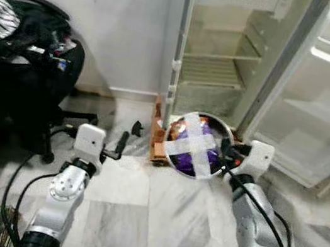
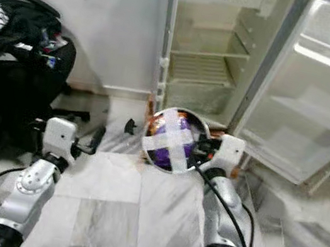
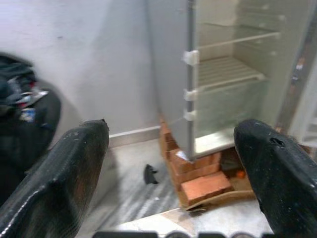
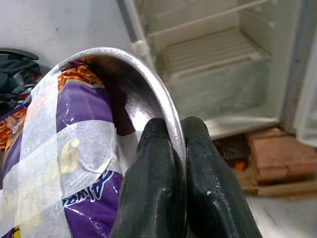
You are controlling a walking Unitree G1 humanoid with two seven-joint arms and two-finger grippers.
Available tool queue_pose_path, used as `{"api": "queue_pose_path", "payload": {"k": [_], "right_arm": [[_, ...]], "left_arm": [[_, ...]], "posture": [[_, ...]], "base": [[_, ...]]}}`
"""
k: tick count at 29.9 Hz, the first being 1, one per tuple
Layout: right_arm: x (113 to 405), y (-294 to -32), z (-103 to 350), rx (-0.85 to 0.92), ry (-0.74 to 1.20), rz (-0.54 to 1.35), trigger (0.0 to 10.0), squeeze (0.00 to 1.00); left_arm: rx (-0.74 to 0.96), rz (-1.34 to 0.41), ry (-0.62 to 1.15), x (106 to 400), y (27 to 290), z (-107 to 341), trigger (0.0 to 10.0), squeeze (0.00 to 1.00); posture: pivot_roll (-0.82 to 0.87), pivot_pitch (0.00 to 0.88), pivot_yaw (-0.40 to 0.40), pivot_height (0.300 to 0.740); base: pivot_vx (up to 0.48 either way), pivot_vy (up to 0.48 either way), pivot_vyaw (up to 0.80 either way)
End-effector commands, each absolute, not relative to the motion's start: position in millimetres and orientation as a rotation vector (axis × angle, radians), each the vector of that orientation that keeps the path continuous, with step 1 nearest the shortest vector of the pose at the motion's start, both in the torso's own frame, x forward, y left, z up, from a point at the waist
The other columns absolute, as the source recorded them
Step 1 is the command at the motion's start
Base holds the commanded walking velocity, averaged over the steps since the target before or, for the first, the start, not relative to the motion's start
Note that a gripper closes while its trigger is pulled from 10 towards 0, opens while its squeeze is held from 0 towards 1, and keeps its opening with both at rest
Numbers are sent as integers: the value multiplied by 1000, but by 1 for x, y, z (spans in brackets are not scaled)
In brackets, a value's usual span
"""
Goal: Restocking fridge
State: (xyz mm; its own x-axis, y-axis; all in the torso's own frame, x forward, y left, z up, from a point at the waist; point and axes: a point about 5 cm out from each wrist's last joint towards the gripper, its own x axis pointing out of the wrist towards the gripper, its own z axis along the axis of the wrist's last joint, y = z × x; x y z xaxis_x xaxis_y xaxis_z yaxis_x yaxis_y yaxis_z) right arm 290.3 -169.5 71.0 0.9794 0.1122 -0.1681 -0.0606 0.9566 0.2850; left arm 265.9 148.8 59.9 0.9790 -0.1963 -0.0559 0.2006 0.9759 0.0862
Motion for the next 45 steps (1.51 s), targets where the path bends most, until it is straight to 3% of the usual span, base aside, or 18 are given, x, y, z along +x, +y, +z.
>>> {"api": "queue_pose_path", "payload": {"k": [1,26,40,45], "right_arm": [[294,-164,79,288,149,109,10000,0],[297,-162,82,273,131,124,10000,0],[296,-162,80,276,137,119,10000,0],[296,-163,80,276,138,114,10000,0]], "left_arm": [[108,-194,38,268,152,62,10000,0],[102,-184,24,271,150,67,10000,0],[103,-187,30,272,148,67,10000,0],[101,-205,23,271,145,67,10000,0]], "posture": [[-50,0,16,740],[-49,0,18,740],[-49,0,17,740],[-49,0,18,740]], "base": [[454,0,431],[471,0,50],[375,207,587],[0,0,0]]}}
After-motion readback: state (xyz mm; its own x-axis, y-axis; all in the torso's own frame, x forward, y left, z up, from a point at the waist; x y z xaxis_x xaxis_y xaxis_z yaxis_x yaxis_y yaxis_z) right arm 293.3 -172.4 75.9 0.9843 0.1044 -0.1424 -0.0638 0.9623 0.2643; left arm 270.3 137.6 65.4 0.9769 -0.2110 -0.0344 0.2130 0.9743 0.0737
